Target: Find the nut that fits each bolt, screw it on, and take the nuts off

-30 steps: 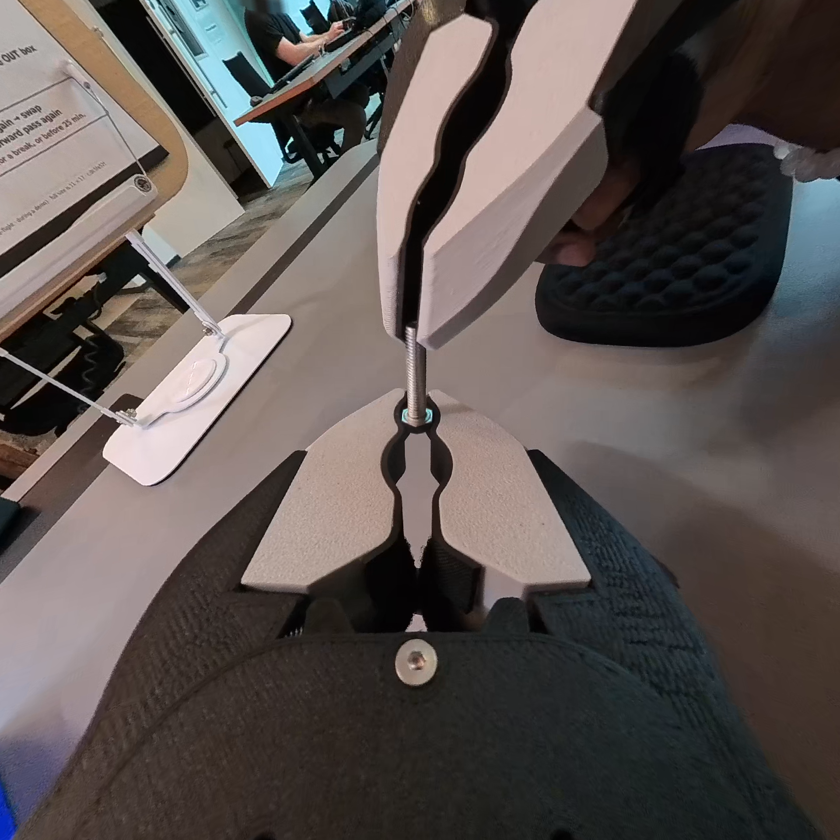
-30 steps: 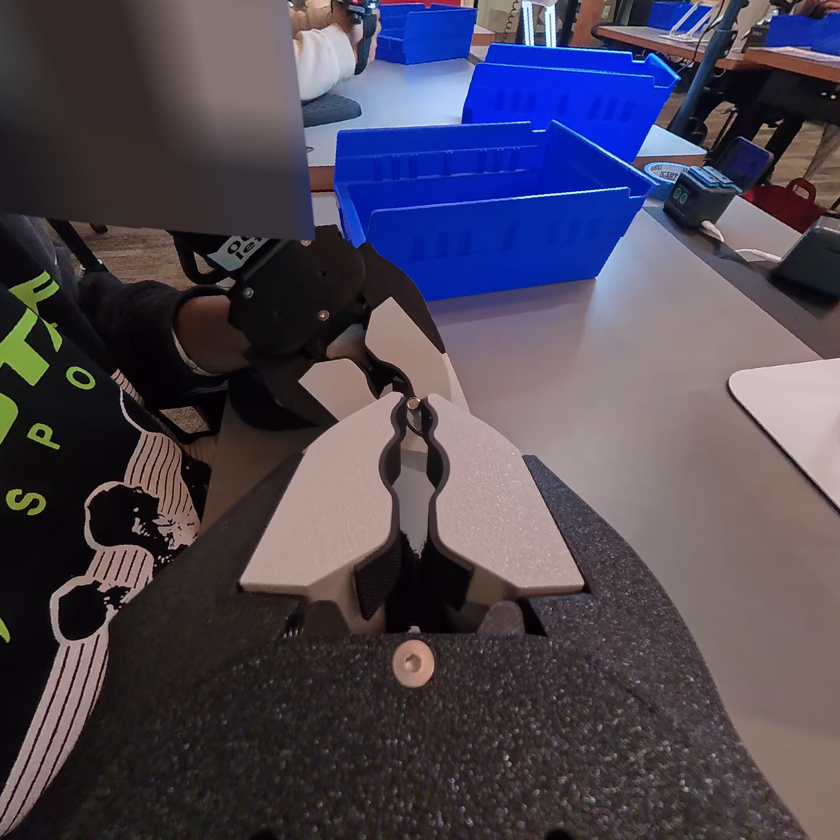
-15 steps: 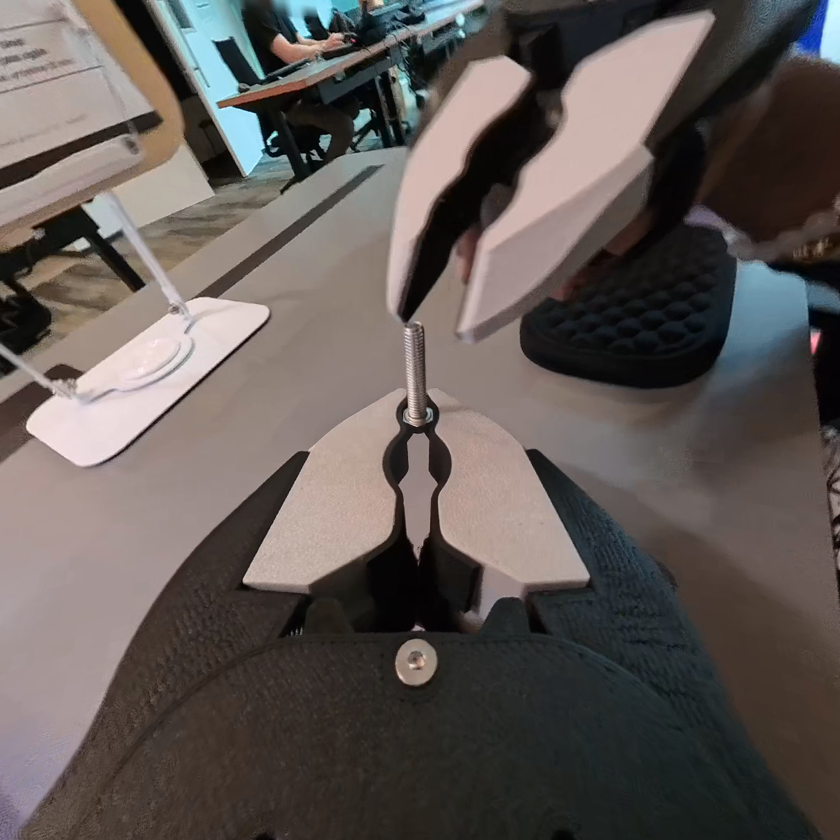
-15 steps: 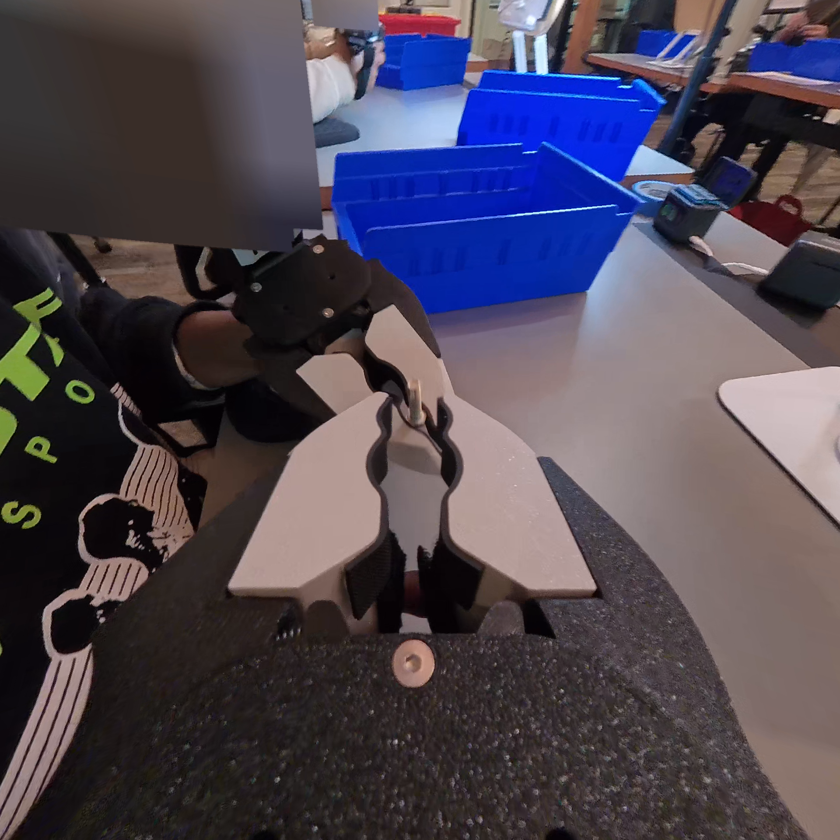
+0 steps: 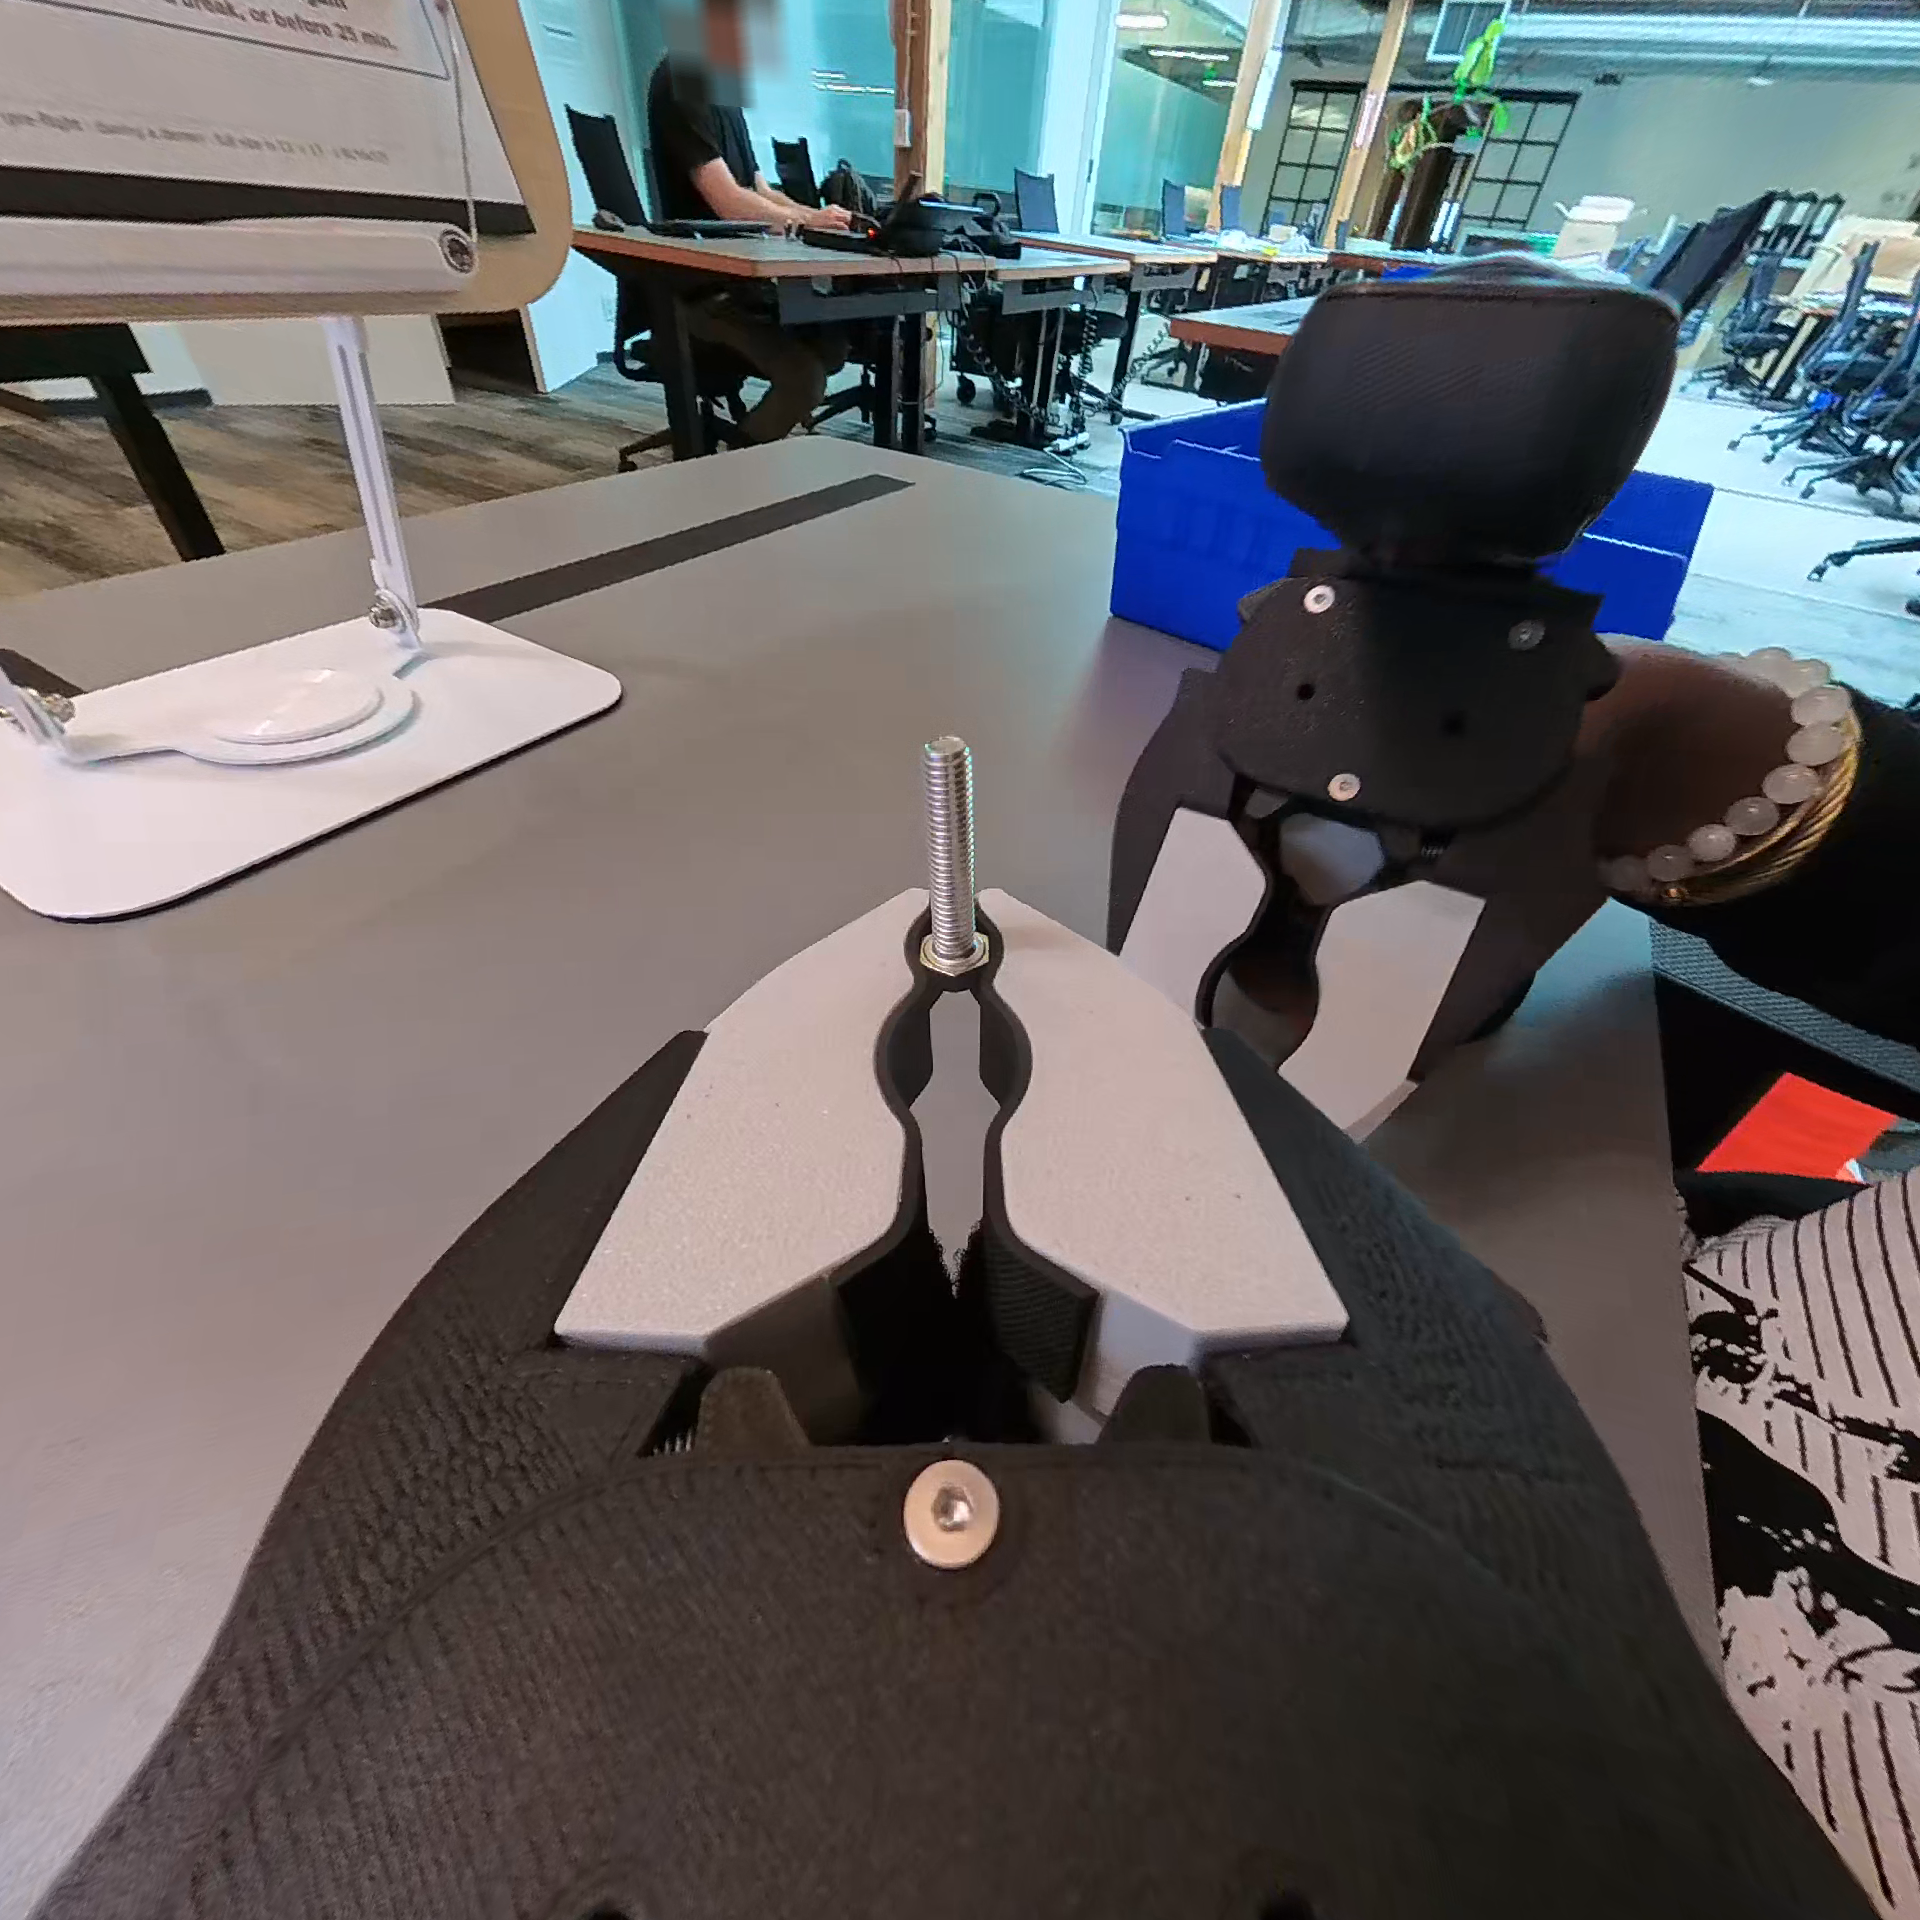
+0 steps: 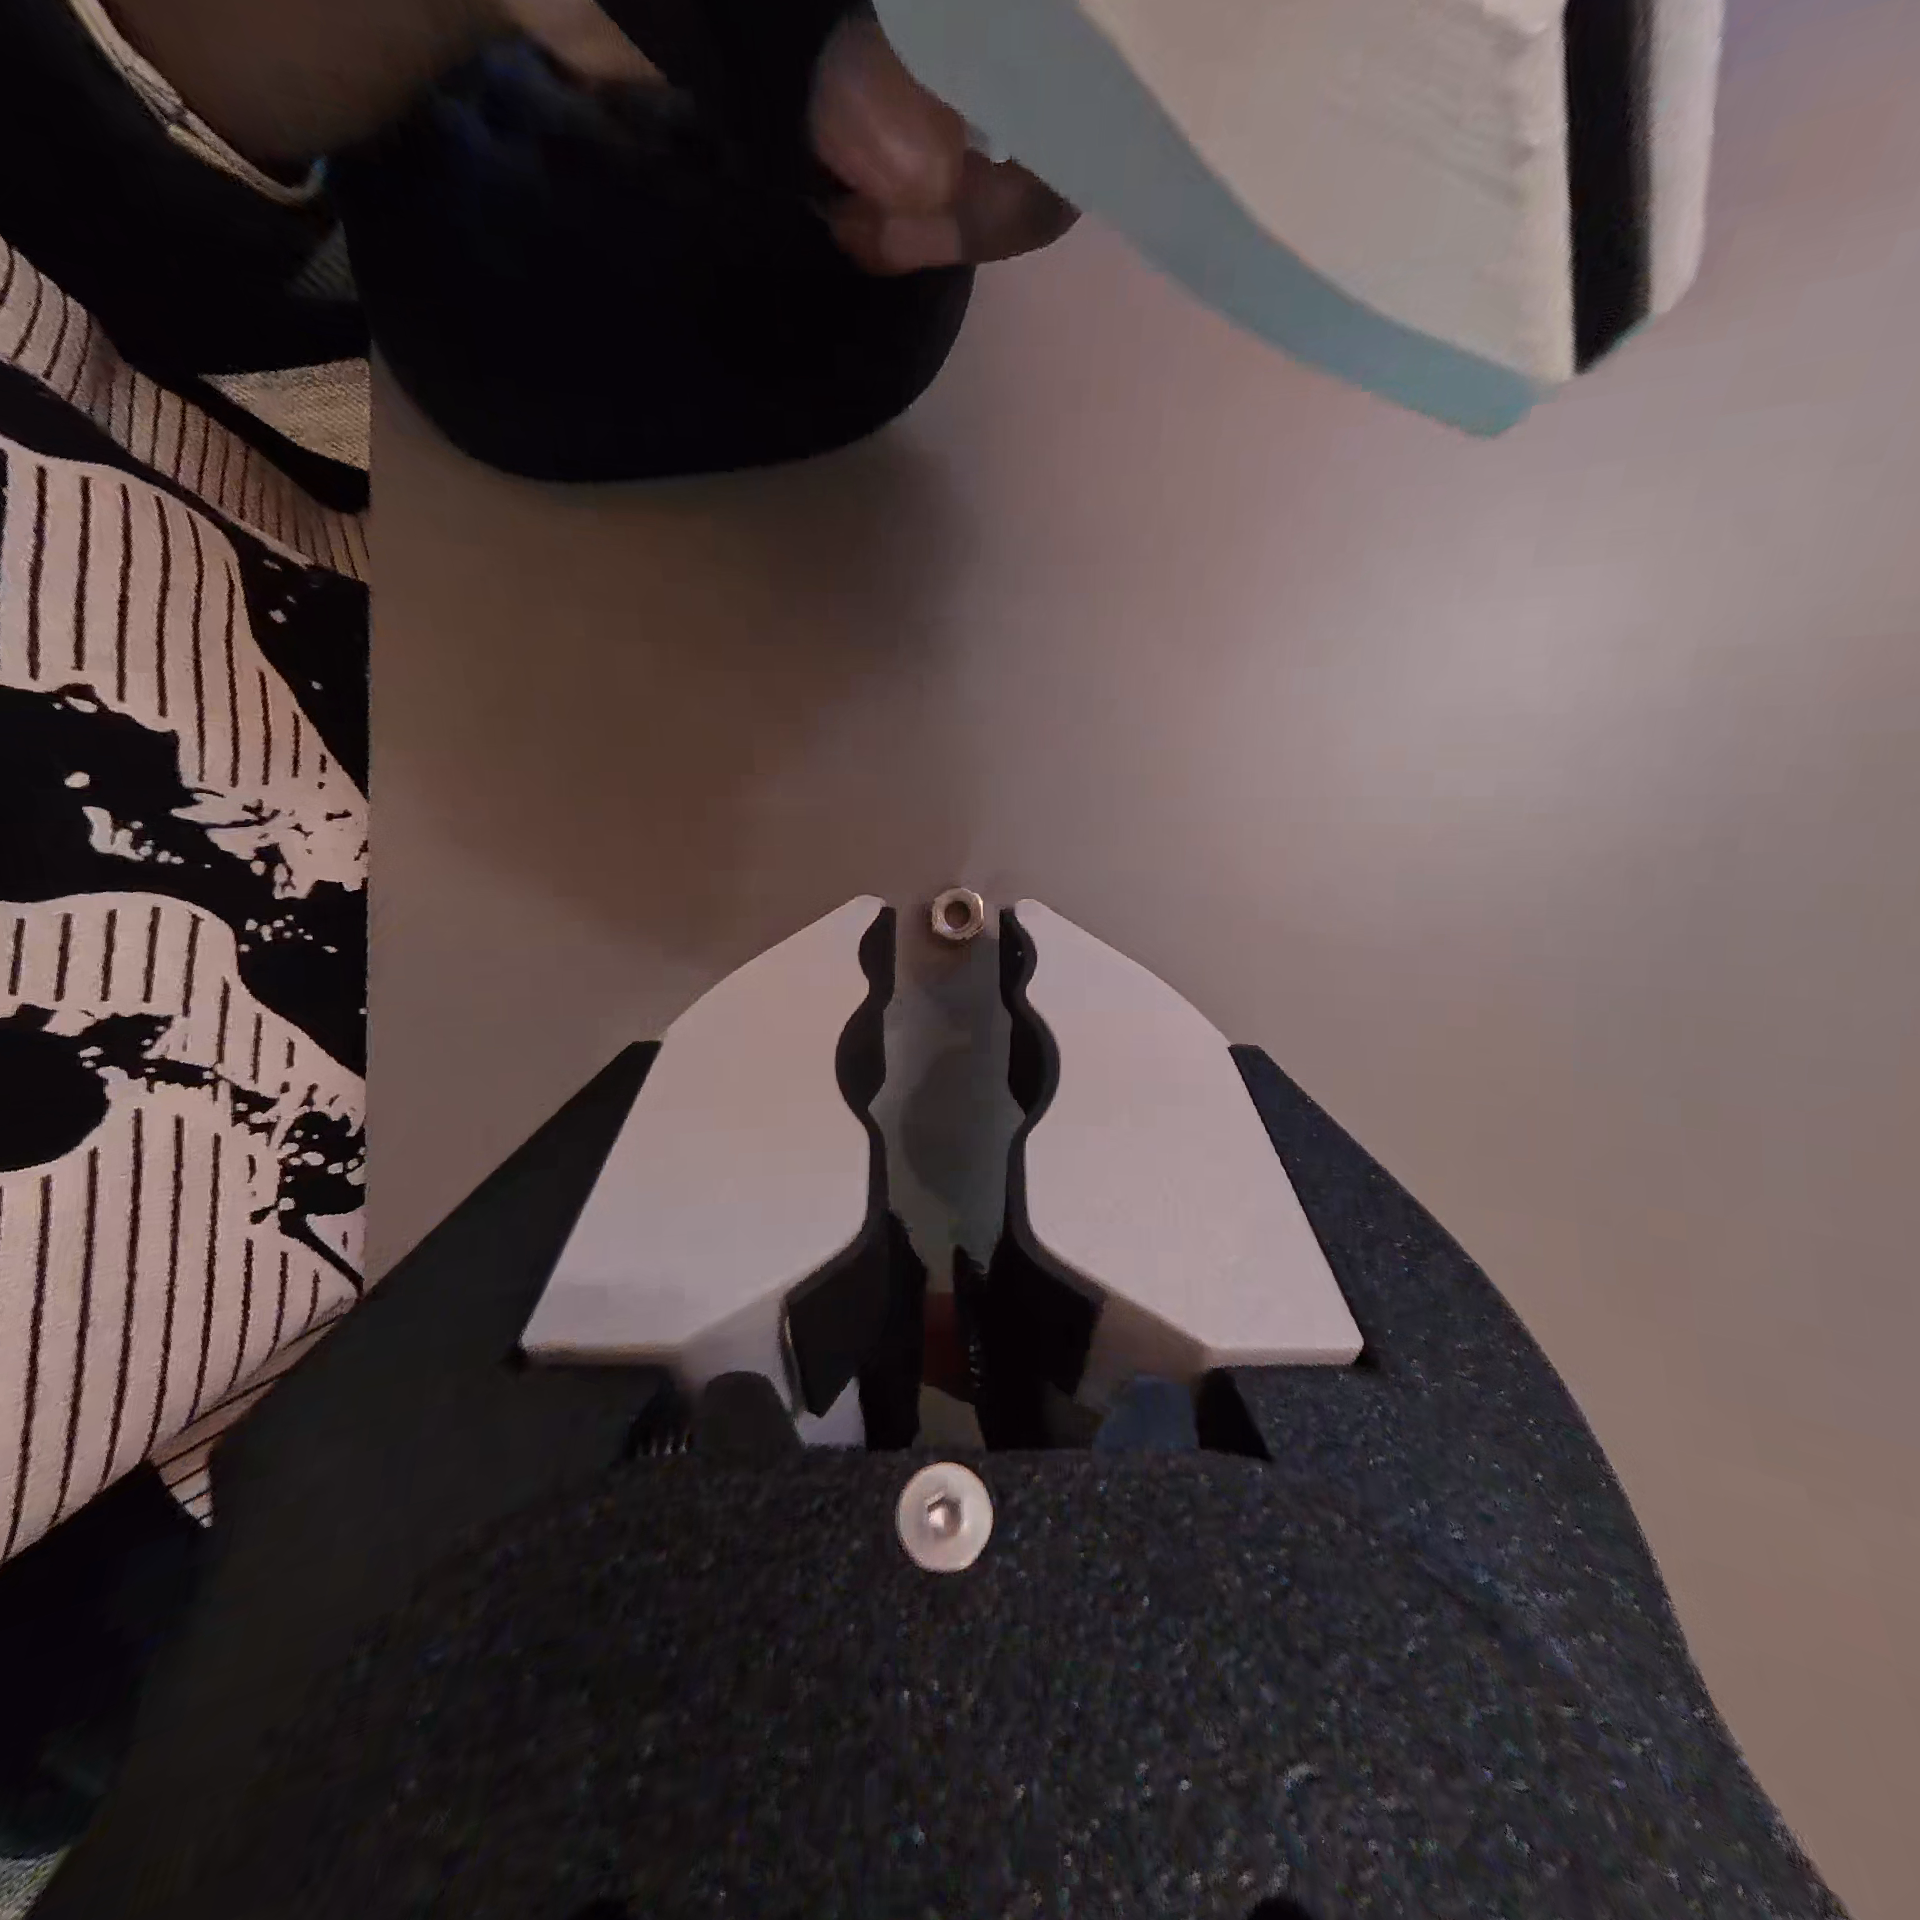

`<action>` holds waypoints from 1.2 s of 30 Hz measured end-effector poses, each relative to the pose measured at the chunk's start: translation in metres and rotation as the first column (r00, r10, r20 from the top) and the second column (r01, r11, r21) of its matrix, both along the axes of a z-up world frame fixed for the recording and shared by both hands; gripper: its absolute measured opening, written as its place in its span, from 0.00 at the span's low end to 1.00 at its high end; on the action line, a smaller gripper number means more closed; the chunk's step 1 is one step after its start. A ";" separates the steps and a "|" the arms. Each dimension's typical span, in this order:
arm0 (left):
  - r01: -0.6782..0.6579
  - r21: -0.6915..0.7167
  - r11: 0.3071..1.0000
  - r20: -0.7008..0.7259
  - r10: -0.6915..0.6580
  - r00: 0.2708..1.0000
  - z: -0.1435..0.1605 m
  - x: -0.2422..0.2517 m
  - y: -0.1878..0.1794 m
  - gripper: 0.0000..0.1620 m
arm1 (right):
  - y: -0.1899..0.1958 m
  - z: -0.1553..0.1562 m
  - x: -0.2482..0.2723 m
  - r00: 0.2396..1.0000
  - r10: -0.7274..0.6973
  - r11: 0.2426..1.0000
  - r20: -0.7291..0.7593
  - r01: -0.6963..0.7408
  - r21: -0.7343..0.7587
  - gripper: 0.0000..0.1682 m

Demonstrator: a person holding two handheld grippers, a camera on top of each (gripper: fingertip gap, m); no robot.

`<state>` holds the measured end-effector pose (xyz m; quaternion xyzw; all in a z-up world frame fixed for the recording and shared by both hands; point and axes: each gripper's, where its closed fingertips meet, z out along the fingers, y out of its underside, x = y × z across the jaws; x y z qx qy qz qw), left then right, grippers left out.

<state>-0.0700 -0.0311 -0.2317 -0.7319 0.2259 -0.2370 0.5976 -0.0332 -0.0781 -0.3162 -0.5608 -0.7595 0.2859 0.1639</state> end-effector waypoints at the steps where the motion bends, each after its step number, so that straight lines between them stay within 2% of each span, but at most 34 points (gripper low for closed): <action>1: 0.001 0.001 1.000 -0.001 -0.001 1.000 0.000 0.000 0.000 0.02 | 0.000 -0.001 -0.001 1.000 0.006 1.000 0.003 -0.006 0.007 0.11; 5: 0.007 0.002 1.000 0.002 -0.007 1.000 0.000 0.000 -0.001 0.02 | -0.001 -0.007 -0.001 0.999 0.032 0.999 0.026 -0.033 0.022 0.09; 11: 0.044 -0.002 0.999 -0.017 -0.044 0.999 -0.002 0.005 -0.003 0.02 | 0.002 -0.003 -0.002 0.999 0.047 0.998 -0.028 -0.045 0.049 0.06; 13: 0.079 -0.004 0.997 -0.044 -0.079 0.996 -0.005 0.011 -0.006 0.02 | 0.002 0.017 -0.001 0.992 0.053 0.999 -0.117 -0.053 0.002 0.06; 15: 0.134 -0.017 0.991 -0.093 -0.135 0.986 -0.011 0.020 -0.011 0.02 | 0.004 0.052 0.004 0.965 0.085 0.996 -0.249 -0.090 -0.009 0.06; 17: 0.190 -0.039 0.981 -0.168 -0.194 0.967 -0.020 0.030 -0.016 0.02 | 0.006 0.092 0.010 0.913 0.148 0.989 -0.381 -0.145 0.037 0.06; 19: 0.264 -0.067 0.962 -0.257 -0.273 0.927 -0.031 0.041 -0.024 0.02 | 0.001 0.120 0.014 0.847 0.279 0.960 -0.452 -0.238 0.146 0.06; 21: 0.320 -0.094 0.943 -0.321 -0.333 0.886 -0.041 0.049 -0.031 0.02 | -0.004 0.121 0.014 0.815 0.427 0.899 -0.393 -0.337 0.279 0.06; 24: 0.379 -0.107 0.919 -0.345 -0.392 0.853 -0.045 0.054 -0.039 0.02 | -0.012 0.107 0.013 0.797 0.553 0.825 -0.242 -0.482 0.295 0.06; 31: 0.408 -0.098 0.908 -0.321 -0.416 0.850 -0.042 0.055 -0.043 0.02 | -0.017 0.105 0.000 0.739 0.652 0.744 -0.170 -0.579 0.334 0.06; 36: 0.408 -0.084 0.909 -0.314 -0.413 0.855 -0.040 0.055 -0.043 0.02 | -0.016 0.102 -0.002 0.731 0.668 0.727 -0.138 -0.602 0.329 0.06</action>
